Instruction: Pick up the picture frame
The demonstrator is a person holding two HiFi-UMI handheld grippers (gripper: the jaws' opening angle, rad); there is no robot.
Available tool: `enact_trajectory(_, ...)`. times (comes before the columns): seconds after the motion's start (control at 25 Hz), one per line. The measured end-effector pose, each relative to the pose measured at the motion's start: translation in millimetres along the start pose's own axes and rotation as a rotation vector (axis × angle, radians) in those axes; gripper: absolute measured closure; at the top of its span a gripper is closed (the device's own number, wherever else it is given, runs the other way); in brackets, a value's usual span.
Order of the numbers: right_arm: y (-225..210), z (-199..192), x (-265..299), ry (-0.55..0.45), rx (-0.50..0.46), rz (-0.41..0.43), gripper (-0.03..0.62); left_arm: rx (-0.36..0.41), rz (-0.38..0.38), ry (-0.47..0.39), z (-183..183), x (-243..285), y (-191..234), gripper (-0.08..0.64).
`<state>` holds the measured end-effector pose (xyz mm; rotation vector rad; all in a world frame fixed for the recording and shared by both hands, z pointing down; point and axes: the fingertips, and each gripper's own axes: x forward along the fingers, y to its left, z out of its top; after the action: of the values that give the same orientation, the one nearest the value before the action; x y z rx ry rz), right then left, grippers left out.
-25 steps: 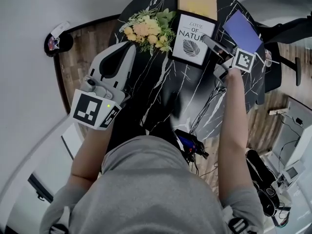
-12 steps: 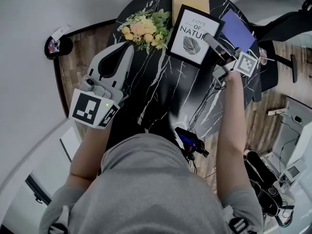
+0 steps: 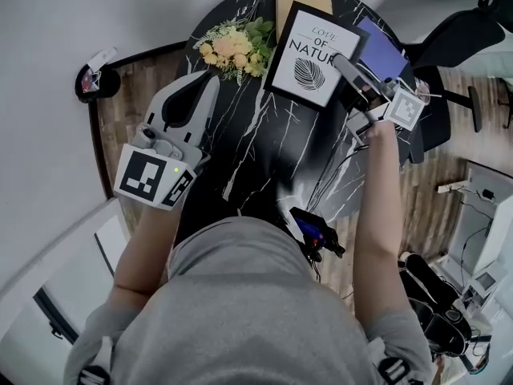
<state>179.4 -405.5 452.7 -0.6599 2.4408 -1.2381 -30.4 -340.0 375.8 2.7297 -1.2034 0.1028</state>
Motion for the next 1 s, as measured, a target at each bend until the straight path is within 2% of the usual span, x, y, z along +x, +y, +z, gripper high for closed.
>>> enact_trajectory(0.24, 28, 3, -6, -0.014, -0.018, 0.032, 0.548, 0.018, 0.013, -0.023, 9, -13, -4, 0.552)
enact_trajectory(0.52, 76, -1, -14, 0.005, -0.086, 0.067, 0.547, 0.068, 0.012, -0.051, 22, -31, -21, 0.552)
enact_trajectory(0.8, 127, 5, -11, 0.0, -0.165, 0.138, 0.547, 0.073, 0.012, -0.07, 27, -48, -36, 0.552)
enact_trajectory(1.0, 154, 4, -13, 0.011, -0.22, 0.157, 0.548, 0.069, 0.036, -0.078, 30, -64, -41, 0.552)
